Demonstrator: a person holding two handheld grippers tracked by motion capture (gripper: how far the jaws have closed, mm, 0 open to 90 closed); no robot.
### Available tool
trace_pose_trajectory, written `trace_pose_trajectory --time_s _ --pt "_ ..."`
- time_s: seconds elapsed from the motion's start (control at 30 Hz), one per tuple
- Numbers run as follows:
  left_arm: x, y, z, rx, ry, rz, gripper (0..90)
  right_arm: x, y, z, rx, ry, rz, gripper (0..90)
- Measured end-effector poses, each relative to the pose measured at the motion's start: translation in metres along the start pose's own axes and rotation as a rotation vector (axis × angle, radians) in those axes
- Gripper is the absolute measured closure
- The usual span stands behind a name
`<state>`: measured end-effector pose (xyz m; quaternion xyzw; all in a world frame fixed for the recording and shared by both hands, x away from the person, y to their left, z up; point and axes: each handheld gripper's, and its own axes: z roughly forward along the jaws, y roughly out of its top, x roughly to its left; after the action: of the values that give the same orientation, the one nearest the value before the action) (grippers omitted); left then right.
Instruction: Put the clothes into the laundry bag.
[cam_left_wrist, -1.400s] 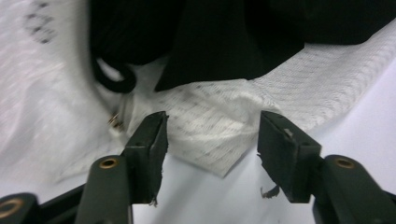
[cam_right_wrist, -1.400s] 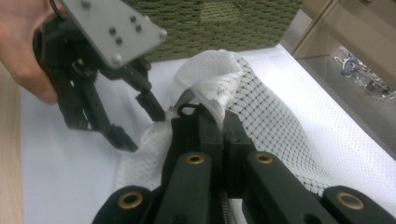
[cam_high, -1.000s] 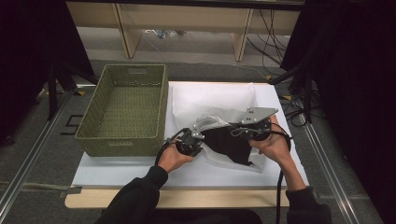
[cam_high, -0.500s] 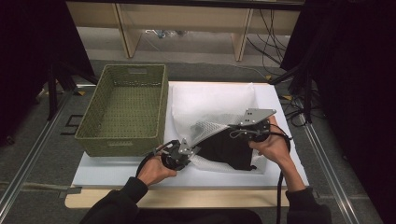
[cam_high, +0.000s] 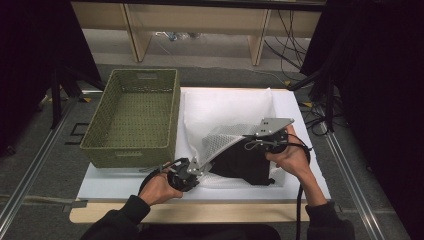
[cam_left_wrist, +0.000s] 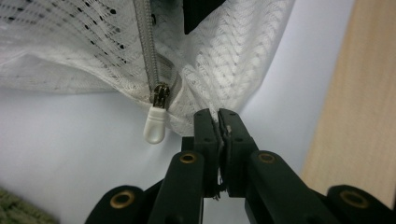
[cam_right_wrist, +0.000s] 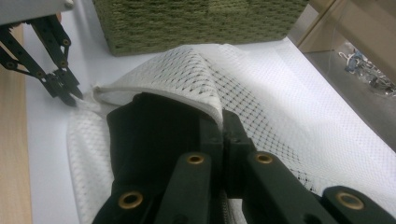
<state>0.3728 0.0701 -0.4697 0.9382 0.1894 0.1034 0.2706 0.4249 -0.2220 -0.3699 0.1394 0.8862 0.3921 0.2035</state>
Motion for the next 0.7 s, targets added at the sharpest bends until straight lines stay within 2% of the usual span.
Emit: trace_pose_trajectory --time_s 0.03,0.1,0.17,0.23,0.3,0.33,0.37,0.43,0.47,0.5,0.53,0.57,0.6,0.63,0.7 --pt "0.001 -0.002 -0.001 -0.007 0.006 -0.01 85.5 0.0 0.0 0.001 -0.003 0.005 -0.014 90.0" --pt "0.003 -0.001 -0.002 -0.014 0.017 -0.036 82.7 0.0 0.0 0.002 0.002 0.005 -0.012 90.0" --pt "0.001 0.003 -0.006 -0.037 0.027 -0.048 73.7 0.001 0.001 0.001 0.001 0.007 -0.012 90.0" --pt "-0.005 0.013 -0.013 -0.091 0.023 -0.06 62.6 0.0 0.001 0.0 -0.004 0.0 -0.01 90.0" --pt "-0.015 0.026 -0.017 -0.174 -0.019 -0.079 55.1 -0.001 0.001 0.0 -0.008 0.002 -0.013 90.0" --pt "-0.017 0.031 -0.016 -0.195 -0.053 -0.066 55.2 -0.001 0.0 0.0 -0.007 0.002 -0.01 90.0" --pt "-0.022 0.035 -0.013 -0.215 -0.07 -0.088 56.6 -0.002 0.0 0.0 -0.008 0.001 -0.011 90.0" --pt "-0.027 0.045 -0.003 -0.213 -0.088 -0.086 56.7 -0.001 0.0 0.0 -0.006 0.005 -0.006 90.0" --pt "-0.031 0.052 0.006 -0.232 -0.103 -0.15 54.4 -0.001 0.0 0.0 -0.008 0.003 -0.01 90.0" --pt "-0.032 0.055 0.012 -0.237 -0.115 -0.186 52.6 -0.001 0.001 0.0 -0.009 0.003 -0.012 90.0" --pt "-0.029 0.059 0.018 -0.225 -0.124 -0.197 51.7 -0.001 0.001 -0.001 -0.009 0.002 -0.012 90.0" --pt "-0.029 0.064 0.025 -0.249 -0.121 -0.264 50.6 -0.001 0.001 -0.001 -0.009 0.002 -0.011 90.0" --pt "-0.026 0.068 0.03 -0.229 -0.113 -0.254 49.7 -0.001 0.001 -0.001 -0.01 0.001 -0.011 90.0" --pt "-0.025 0.072 0.036 -0.244 -0.092 -0.293 48.6 -0.001 0.001 -0.002 -0.012 0.0 -0.011 90.0" --pt "-0.024 0.079 0.048 -0.264 -0.079 -0.358 48.2 -0.001 0.001 -0.002 -0.012 0.001 -0.003 90.0"
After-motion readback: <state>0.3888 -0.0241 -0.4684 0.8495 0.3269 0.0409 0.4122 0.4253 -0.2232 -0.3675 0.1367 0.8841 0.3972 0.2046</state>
